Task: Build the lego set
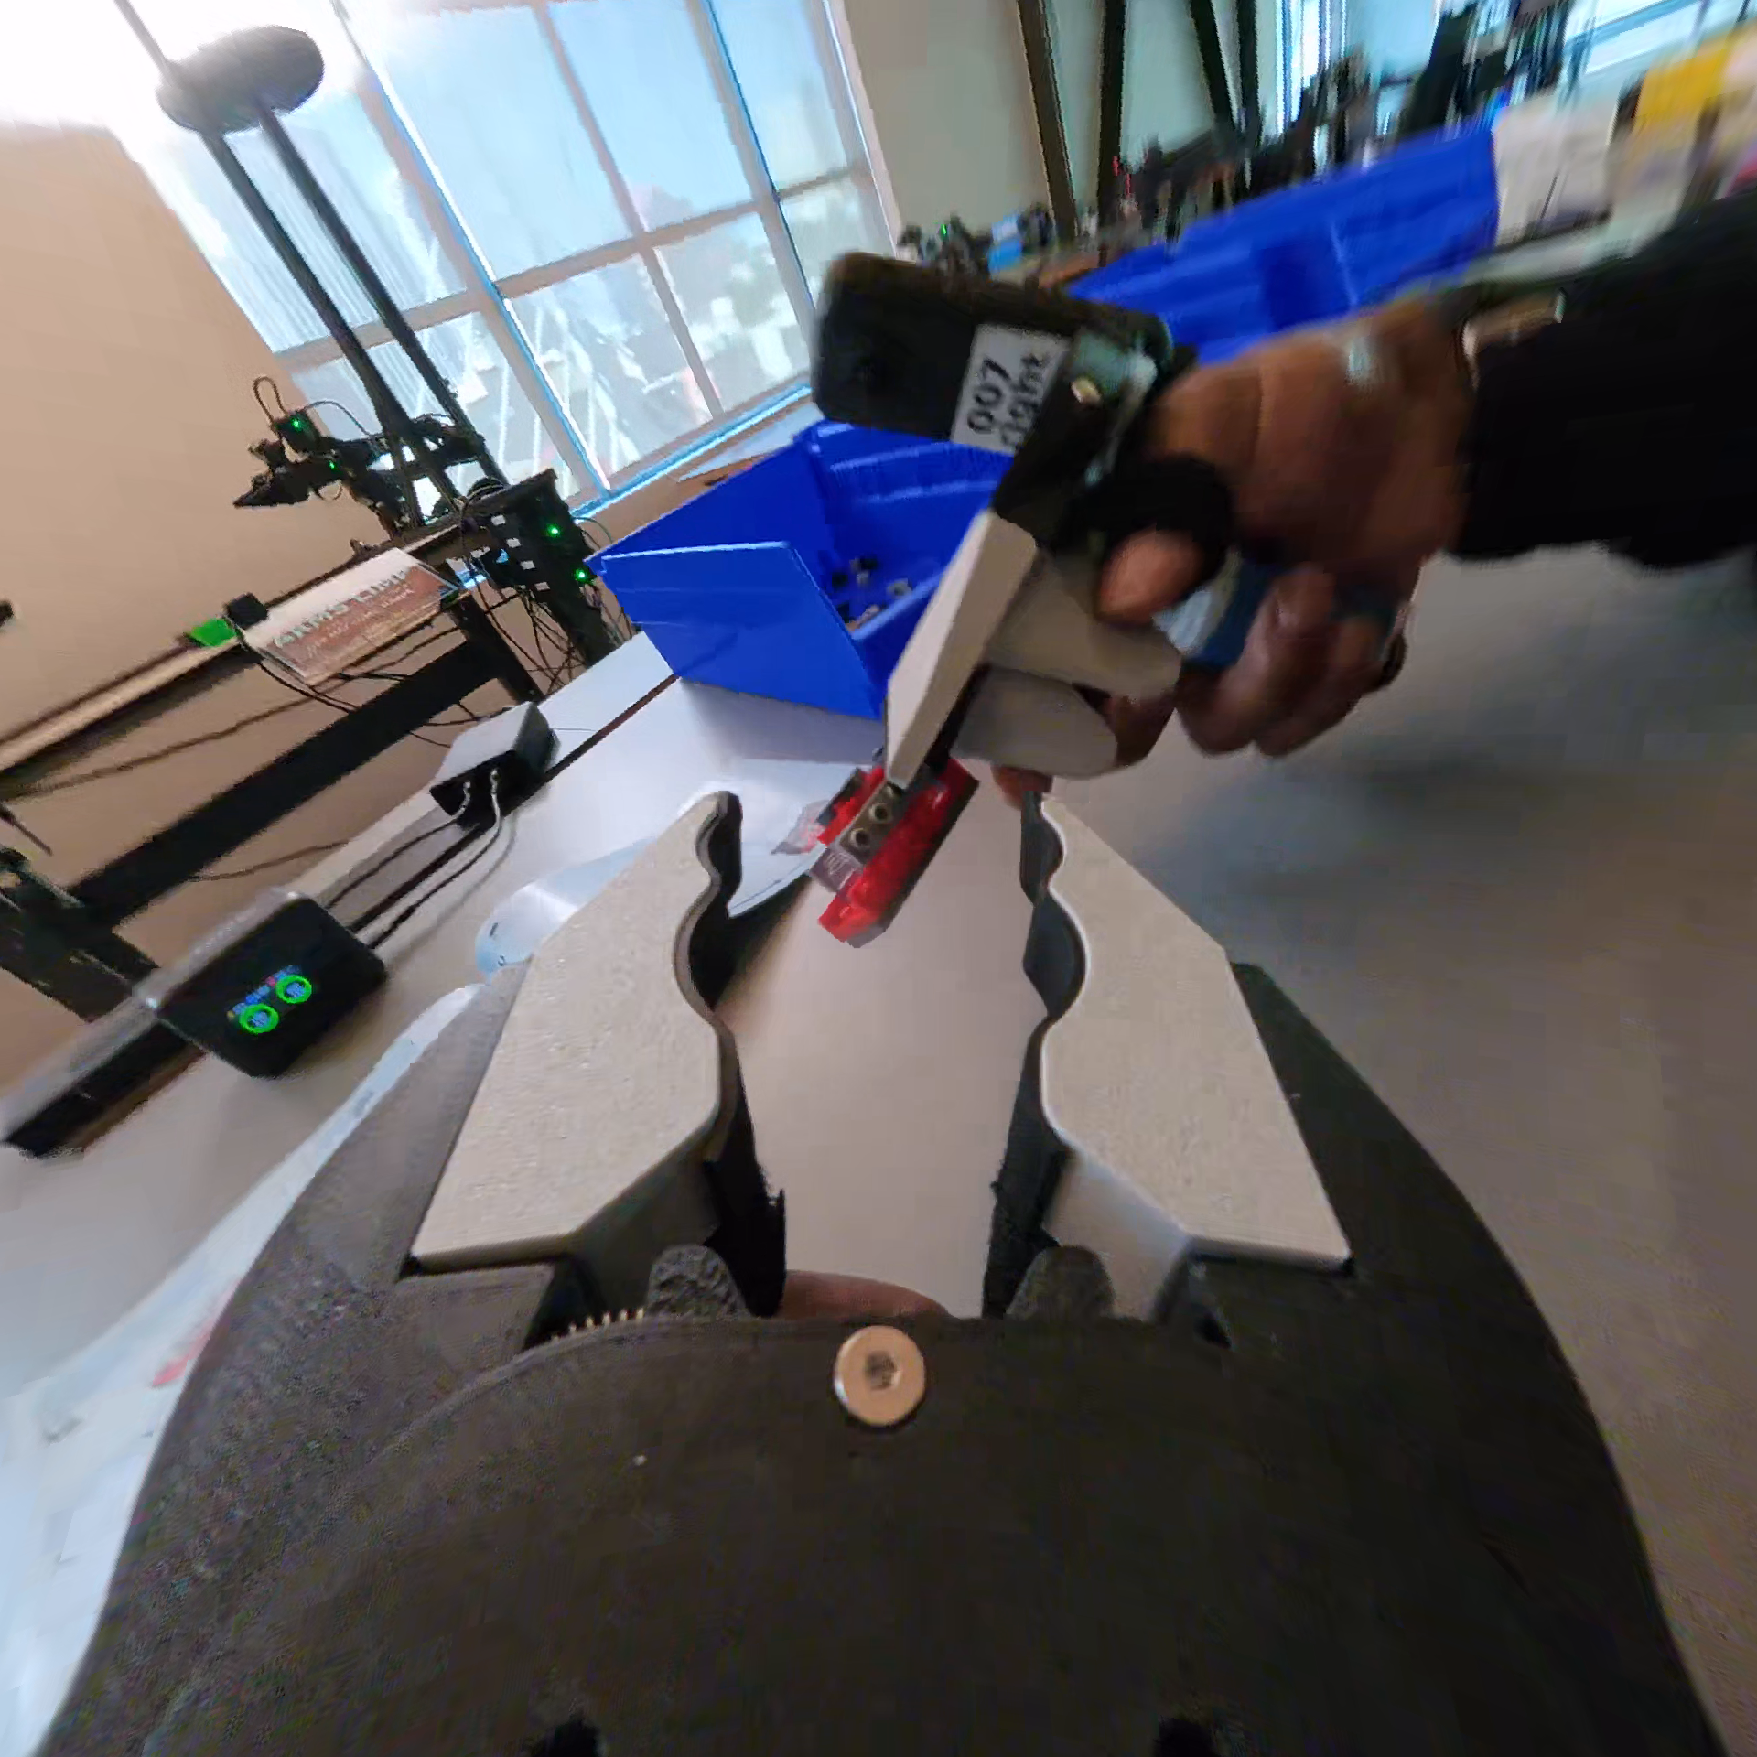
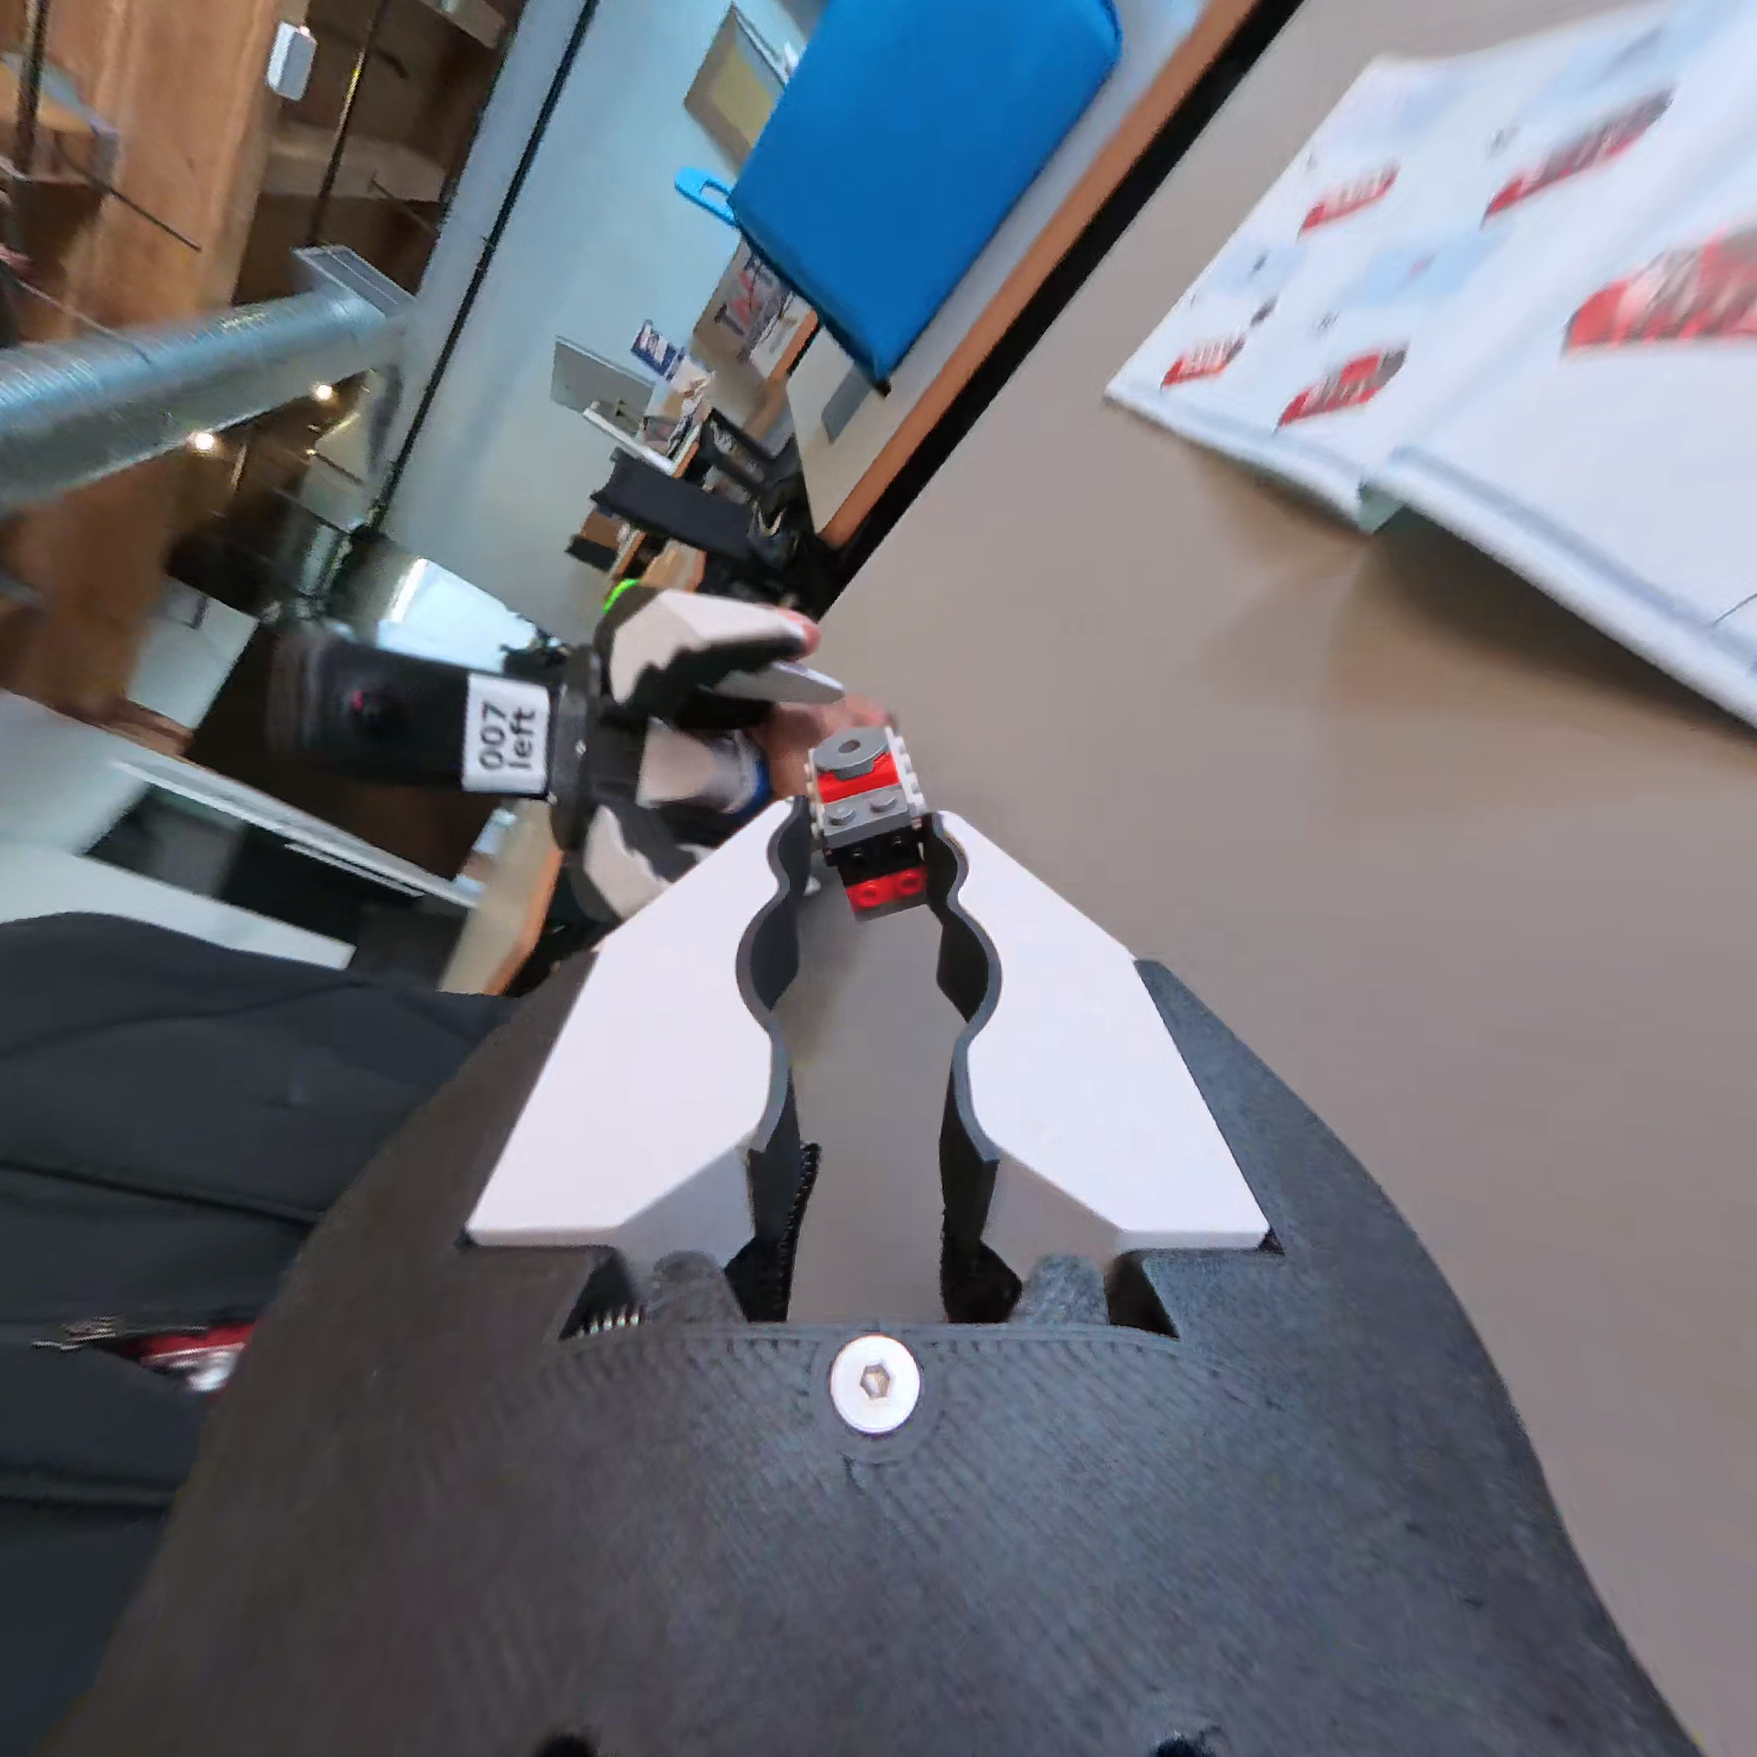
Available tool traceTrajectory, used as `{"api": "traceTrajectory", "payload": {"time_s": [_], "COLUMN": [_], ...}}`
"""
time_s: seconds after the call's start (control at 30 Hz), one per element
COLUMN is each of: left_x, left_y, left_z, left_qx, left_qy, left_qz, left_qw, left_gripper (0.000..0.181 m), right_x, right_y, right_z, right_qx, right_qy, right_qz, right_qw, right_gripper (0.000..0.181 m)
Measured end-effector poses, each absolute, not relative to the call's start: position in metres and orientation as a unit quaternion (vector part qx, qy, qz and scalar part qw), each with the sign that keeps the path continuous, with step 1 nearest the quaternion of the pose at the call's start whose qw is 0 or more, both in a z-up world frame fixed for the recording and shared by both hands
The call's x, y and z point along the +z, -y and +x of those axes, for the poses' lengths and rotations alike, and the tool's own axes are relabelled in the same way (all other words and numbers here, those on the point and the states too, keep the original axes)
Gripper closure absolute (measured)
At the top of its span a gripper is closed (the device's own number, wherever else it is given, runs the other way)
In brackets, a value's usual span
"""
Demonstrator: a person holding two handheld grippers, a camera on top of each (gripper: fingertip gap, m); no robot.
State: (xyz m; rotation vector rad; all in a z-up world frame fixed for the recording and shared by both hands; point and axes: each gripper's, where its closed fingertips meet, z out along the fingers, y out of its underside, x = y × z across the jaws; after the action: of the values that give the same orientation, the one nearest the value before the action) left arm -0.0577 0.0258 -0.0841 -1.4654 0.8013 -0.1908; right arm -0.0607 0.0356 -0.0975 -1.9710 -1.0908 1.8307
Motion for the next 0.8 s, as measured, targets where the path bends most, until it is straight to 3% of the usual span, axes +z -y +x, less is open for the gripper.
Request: {"api": "traceTrajectory", "payload": {"time_s": [0.57, 0.8], "left_x": [-0.096, -0.094], "left_y": [-0.024, -0.021], "left_z": [-0.037, -0.036], "left_qx": [0.059, 0.056], "left_qy": [-0.501, -0.518], "left_qz": [-0.601, -0.593], "left_qw": [0.62, 0.614], "left_gripper": [0.151, 0.154], "right_x": [-0.096, -0.095], "right_y": [-0.015, -0.013], "right_z": [-0.045, -0.047], "right_qx": [0.637, 0.643], "right_qy": [0.391, 0.388], "right_qz": [-0.663, -0.658], "right_qw": [0.051, 0.047], "right_gripper": [0.159, 0.159]}}
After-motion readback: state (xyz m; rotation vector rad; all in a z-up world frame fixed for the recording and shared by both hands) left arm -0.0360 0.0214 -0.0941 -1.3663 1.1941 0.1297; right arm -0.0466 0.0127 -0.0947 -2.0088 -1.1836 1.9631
